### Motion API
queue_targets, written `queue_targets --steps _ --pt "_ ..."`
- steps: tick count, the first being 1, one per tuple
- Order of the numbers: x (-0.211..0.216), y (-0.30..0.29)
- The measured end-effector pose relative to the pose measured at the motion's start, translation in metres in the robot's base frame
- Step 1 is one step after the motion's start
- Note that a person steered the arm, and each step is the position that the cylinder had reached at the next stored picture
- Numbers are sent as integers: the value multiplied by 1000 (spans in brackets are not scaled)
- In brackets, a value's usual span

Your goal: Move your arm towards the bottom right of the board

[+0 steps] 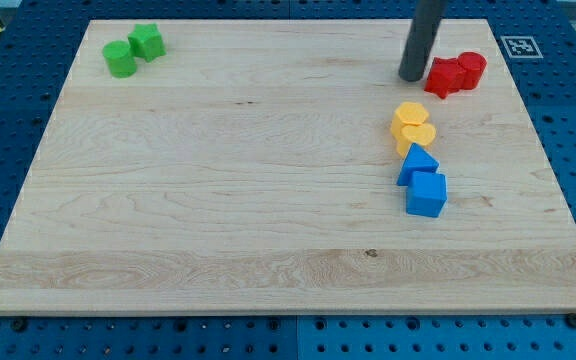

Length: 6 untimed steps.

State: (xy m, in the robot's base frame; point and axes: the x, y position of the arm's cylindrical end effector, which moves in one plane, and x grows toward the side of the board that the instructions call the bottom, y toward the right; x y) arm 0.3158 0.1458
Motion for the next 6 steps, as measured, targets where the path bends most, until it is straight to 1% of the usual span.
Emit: queue_targets --steps 1,2,3,4,6 --pt "6 -13" --pt "6 -13" --pt "22 -26" --pt "72 -56" --pt "131 -69"
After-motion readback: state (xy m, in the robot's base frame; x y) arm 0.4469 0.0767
